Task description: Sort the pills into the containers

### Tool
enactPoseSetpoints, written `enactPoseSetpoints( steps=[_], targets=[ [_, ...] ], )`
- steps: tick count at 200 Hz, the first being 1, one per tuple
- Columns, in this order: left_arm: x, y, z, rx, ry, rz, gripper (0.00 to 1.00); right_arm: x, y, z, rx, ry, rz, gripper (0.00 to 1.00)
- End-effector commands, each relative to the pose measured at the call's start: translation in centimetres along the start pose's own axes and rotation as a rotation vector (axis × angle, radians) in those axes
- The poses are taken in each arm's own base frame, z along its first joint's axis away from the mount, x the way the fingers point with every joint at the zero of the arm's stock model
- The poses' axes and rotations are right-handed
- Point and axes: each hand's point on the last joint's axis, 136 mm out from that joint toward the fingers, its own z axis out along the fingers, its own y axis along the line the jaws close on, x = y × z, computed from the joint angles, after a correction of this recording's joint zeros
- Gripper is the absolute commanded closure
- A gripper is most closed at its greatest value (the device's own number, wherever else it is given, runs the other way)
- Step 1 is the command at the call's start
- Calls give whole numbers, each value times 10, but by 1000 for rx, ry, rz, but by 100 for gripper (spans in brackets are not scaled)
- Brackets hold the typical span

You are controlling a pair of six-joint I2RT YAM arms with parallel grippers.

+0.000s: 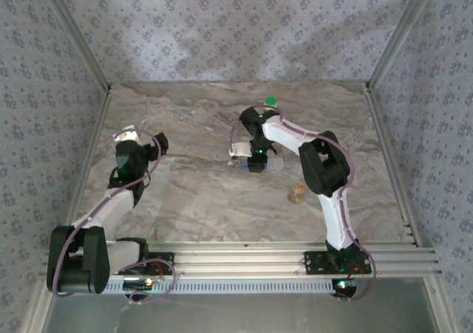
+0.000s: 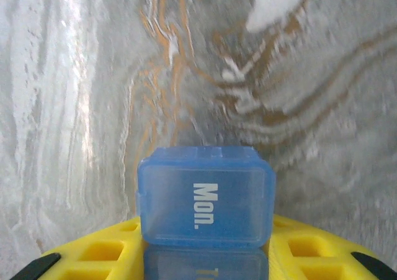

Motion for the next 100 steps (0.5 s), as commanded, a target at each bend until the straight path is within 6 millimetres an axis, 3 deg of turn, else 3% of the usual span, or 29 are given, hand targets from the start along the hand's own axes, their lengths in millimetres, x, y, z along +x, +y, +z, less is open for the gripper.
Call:
enactPoseSetpoints(
  steps=[1,23,59,78,100],
  targets=[
    [-3,-4,0,23,-20,-15,0,5,6,5,-44,46,-217,57],
    [-2,-4,0,22,-20,-15,0,-5,-7,-4,33,25,-269,42],
    [-3,-8,2,38,-22,-19,0,-27,-13,-49,139,-107,-246,35],
    [-3,-15,3,64,-26,-12,1,-42,-20,-82,253,-238,-94,35],
    [0,-28,5,95,-15,14,1,-45,-30,-124,383,-387,190,35]
  ],
)
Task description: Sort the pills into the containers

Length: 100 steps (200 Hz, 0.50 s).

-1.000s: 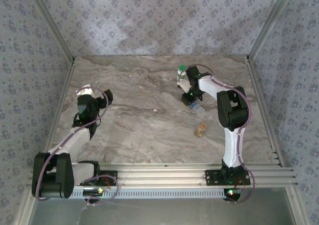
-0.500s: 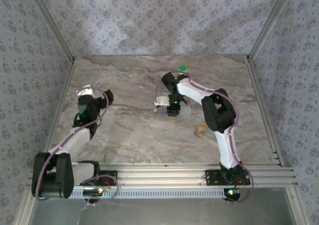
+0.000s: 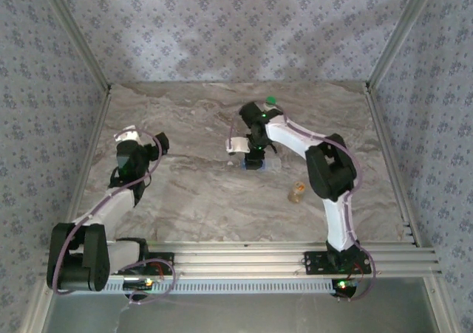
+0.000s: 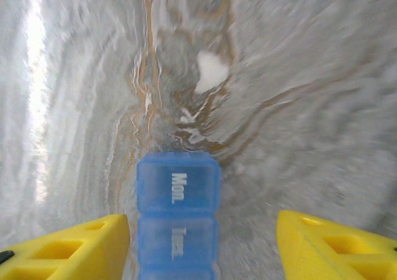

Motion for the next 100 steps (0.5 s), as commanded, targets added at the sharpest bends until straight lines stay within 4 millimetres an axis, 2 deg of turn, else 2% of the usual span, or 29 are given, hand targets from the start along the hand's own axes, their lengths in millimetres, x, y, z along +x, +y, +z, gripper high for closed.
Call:
enactPoseSetpoints(
  steps=[1,16,34,48,62,64,78,100],
  targets=[
    [-5,-20,2,67,-19,16,1,-27,-30,-62,212,-189,236,35],
    [-4,-34,5,100,-9,55,1,-13,-44,-84,311,-226,507,34],
    [2,-63,10,172,25,134,1,25,-58,-103,396,-278,888,30],
    [10,-88,14,217,67,210,1,56,-61,-106,400,-329,1162,30],
    [19,-114,16,269,108,294,1,84,-58,-105,391,-367,1381,34],
    [20,-119,17,280,112,308,1,91,-51,-97,375,-353,1415,34],
    [31,-145,17,350,147,410,2,105,-39,-87,324,-363,1512,36],
    [52,-177,15,451,215,586,3,111,-22,-69,266,-320,1527,36]
  ],
)
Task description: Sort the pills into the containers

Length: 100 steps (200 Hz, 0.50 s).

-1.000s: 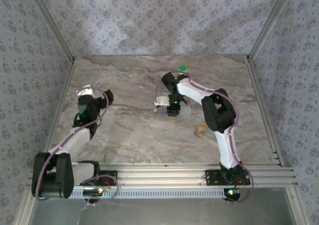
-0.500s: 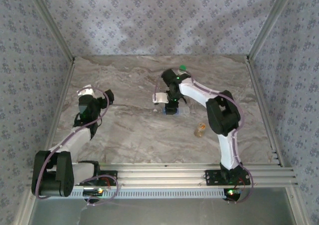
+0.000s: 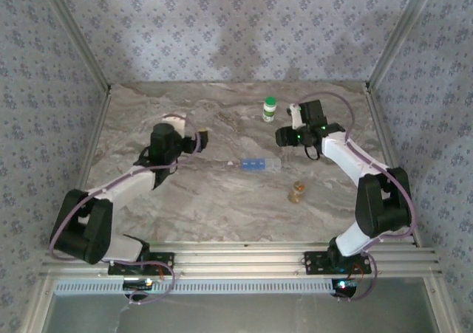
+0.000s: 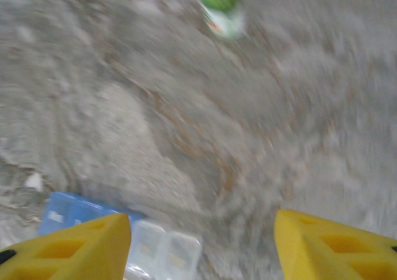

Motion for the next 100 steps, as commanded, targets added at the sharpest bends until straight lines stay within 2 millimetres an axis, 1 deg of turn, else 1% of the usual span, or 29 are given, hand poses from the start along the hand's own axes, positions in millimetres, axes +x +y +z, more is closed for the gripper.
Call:
enactPoseSetpoints(
  steps=[1,4,5,7,32,48,64,76,86,100],
  targets=[
    [6,-35,9,116,87,222,3,16,13,5,-67,40,175,36],
    [10,-38,11,131,107,245,3,19,13,7,-66,52,172,36],
    [8,-40,11,136,105,251,3,21,13,7,-66,57,170,36],
    [12,-42,12,147,121,265,3,23,13,8,-64,66,169,36],
    [30,-72,15,280,231,393,6,53,5,20,-58,151,161,37],
    [46,-89,14,356,281,482,6,65,8,27,-116,174,176,40],
    [59,-105,14,424,331,543,6,71,10,34,-153,202,182,42],
    [68,-115,14,472,367,563,6,73,12,39,-180,218,189,45],
    [75,-121,15,496,394,582,7,72,15,41,-207,221,191,47],
    [84,-127,20,515,427,604,8,73,15,45,-211,226,193,48]
  ],
)
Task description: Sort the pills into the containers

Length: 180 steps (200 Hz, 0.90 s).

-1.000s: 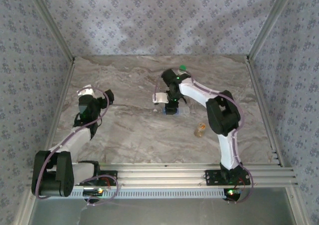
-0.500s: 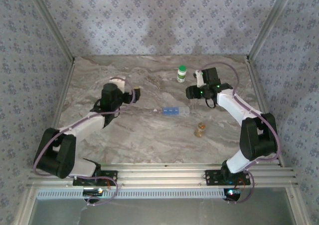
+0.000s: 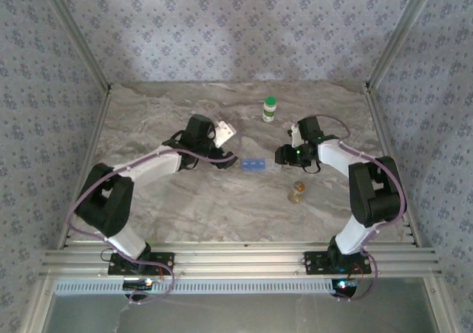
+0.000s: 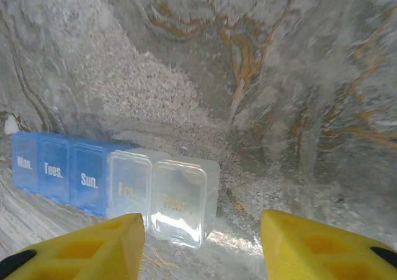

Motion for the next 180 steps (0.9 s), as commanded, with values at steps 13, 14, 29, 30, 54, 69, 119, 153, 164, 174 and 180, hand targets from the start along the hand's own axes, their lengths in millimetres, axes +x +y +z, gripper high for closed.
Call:
enactPoseSetpoints(
  steps=[13,14,29,30,54,69,119,153,164,174,180],
  targets=[
    [10,-30,16,143,99,101,10,-1,8,9,-71,22,4,48],
    [10,-31,17,146,101,102,10,-1,7,9,-71,23,4,48],
    [13,-35,25,164,132,120,11,-1,9,13,-85,34,4,48],
    [12,-35,25,165,132,122,11,-1,9,13,-86,35,3,49],
    [15,-38,34,192,162,138,13,1,10,19,-103,52,5,51],
    [17,-39,37,206,178,144,14,1,11,22,-110,62,0,53],
    [22,-42,45,242,216,171,16,0,17,28,-121,80,-20,59],
    [27,-41,51,253,249,190,17,-3,19,36,-128,96,-17,64],
    [29,-41,53,258,264,190,18,-5,20,38,-130,95,-17,65],
    [31,-43,55,271,279,187,19,-6,21,39,-130,95,-18,65],
    [33,-45,56,281,291,190,19,-6,22,40,-133,96,-20,64]
  ],
)
